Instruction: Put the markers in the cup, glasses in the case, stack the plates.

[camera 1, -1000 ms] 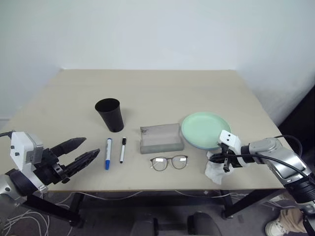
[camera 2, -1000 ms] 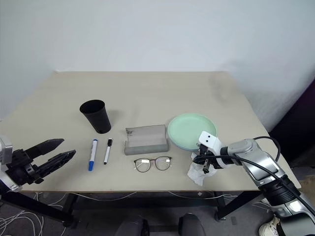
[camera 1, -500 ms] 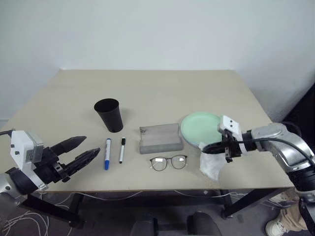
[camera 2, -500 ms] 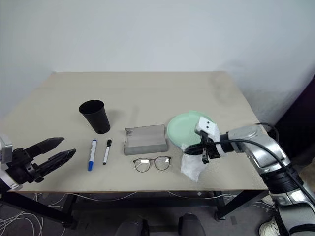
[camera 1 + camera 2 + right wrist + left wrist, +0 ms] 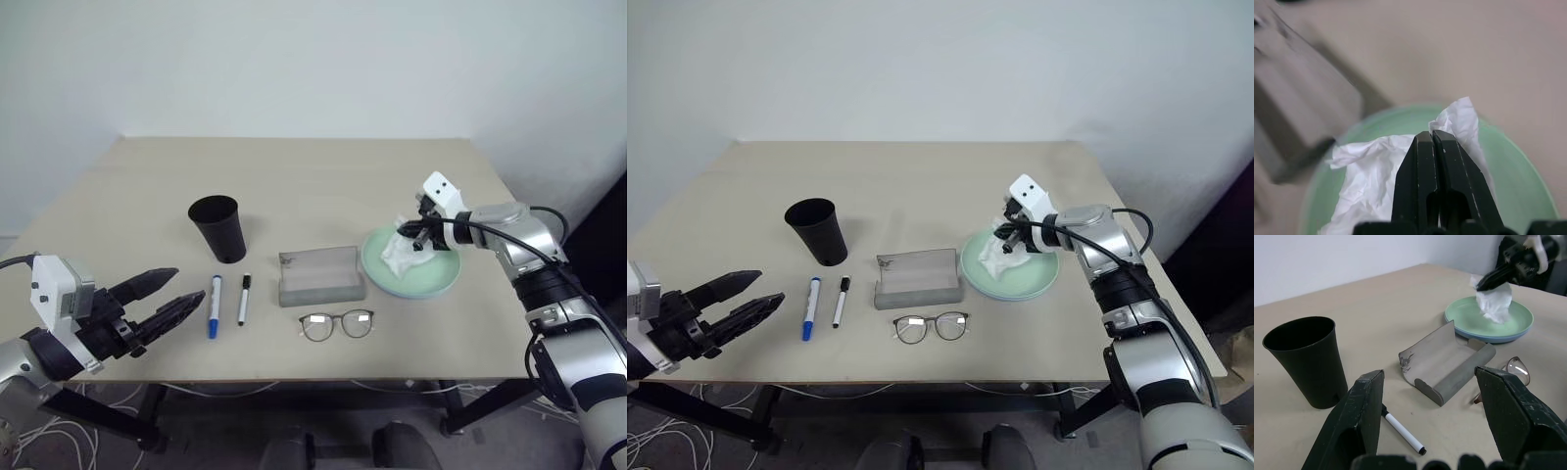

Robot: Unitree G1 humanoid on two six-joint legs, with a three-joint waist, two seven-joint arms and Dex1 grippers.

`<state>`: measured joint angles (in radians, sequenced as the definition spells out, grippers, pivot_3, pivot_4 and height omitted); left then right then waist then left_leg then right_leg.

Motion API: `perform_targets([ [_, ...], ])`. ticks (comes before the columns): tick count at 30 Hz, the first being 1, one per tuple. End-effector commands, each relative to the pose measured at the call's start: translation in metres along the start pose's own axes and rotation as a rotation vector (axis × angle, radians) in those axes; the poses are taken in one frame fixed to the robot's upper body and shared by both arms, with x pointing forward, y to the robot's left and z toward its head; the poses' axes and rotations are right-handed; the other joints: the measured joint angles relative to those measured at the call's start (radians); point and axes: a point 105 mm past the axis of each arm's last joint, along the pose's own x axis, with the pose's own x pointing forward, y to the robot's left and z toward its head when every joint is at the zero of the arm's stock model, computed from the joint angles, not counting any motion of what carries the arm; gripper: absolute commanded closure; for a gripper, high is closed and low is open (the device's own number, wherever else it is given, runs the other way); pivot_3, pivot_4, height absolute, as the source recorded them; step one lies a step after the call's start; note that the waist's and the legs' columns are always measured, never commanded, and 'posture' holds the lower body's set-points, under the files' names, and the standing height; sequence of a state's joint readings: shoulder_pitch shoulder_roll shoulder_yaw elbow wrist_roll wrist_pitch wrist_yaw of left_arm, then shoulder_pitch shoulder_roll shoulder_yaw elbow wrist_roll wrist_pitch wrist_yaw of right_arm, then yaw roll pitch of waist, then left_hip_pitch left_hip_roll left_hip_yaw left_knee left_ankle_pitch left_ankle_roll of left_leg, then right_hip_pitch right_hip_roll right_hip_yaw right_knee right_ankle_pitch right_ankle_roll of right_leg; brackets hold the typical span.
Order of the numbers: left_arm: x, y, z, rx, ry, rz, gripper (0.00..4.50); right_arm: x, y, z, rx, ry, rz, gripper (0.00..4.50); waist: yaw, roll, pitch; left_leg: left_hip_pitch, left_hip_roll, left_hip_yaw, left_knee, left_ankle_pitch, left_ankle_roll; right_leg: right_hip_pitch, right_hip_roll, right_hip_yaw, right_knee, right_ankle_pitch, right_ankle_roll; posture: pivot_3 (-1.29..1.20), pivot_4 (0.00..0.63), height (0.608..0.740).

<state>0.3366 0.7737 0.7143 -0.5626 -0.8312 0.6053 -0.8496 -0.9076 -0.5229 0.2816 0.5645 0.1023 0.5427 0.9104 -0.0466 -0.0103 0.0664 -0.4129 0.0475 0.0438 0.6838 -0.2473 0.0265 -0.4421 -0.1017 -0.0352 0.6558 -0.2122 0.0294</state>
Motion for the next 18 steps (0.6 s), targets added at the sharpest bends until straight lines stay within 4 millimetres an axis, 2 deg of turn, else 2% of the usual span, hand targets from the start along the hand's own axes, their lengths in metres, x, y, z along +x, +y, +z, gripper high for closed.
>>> perform_targets([
  [1,0.0,-0.002,0.009,0.052,-0.022,-0.003,1.39,-0.003,-0.011,0.015,-0.073,-0.014,-0.05,4.32,-0.002,0.0,0.0,0.0,0.0,0.0,0.0,0.0,0.0,0.0,0.0,0.0,0.0,0.0,0.0,0.0,0.0,0.702],
  [3,-0.001,-0.002,0.009,0.053,-0.021,-0.003,1.39,-0.003,-0.012,0.012,-0.07,-0.002,-0.047,3.89,-0.003,0.001,0.0,0.0,0.0,0.0,-0.001,0.0,0.0,0.0,0.0,0.0,0.001,0.001,-0.001,0.0,0.0,0.702],
  [5,0.0,-0.002,0.008,0.059,-0.015,-0.003,1.39,-0.004,-0.015,0.015,-0.08,-0.006,-0.052,3.24,-0.005,0.001,0.001,0.001,0.0,0.0,0.0,0.0,0.0,-0.001,0.001,0.0,0.001,0.001,-0.001,0.0,0.0,0.702],
  [7,0.004,0.0,0.007,0.075,-0.001,-0.003,1.39,-0.011,-0.013,0.029,-0.092,-0.066,-0.013,2.58,-0.004,0.002,0.001,0.001,0.0,0.0,0.0,0.001,0.0,-0.001,0.0,0.0,0.001,0.001,-0.001,0.0,0.0,0.702],
  [10,0.015,0.006,0.009,0.101,0.012,0.009,1.39,-0.032,-0.002,0.06,-0.095,-0.213,0.117,2.58,0.001,0.002,0.001,0.001,0.0,-0.001,0.0,0.001,-0.001,0.0,0.001,0.0,0.001,0.001,-0.001,0.0,0.0,0.702],
  [12,0.027,0.005,0.013,0.112,0.006,-0.019,1.39,-0.048,0.005,0.073,-0.107,-0.273,0.205,2.58,0.003,0.003,0.001,0.001,0.0,-0.001,0.0,0.002,-0.001,0.001,0.001,-0.001,0.002,0.001,-0.001,0.0,0.0,0.702],
  [15,0.051,-0.002,0.012,0.137,0.019,-0.104,1.39,-0.074,0.018,0.077,-0.165,-0.29,0.343,2.58,0.01,0.002,0.001,0.001,0.0,-0.003,0.001,0.003,-0.001,0.002,0.001,-0.001,0.001,0.001,-0.001,0.0,0.0,0.702],
  [18,0.075,-0.01,0.01,0.16,0.03,-0.182,1.39,-0.085,0.031,0.073,-0.198,-0.269,0.446,2.58,0.012,0.002,0.001,0.001,-0.001,-0.002,0.001,0.003,-0.001,0.002,0.0,-0.001,0.001,0.001,-0.001,0.0,0.0,0.702],
])
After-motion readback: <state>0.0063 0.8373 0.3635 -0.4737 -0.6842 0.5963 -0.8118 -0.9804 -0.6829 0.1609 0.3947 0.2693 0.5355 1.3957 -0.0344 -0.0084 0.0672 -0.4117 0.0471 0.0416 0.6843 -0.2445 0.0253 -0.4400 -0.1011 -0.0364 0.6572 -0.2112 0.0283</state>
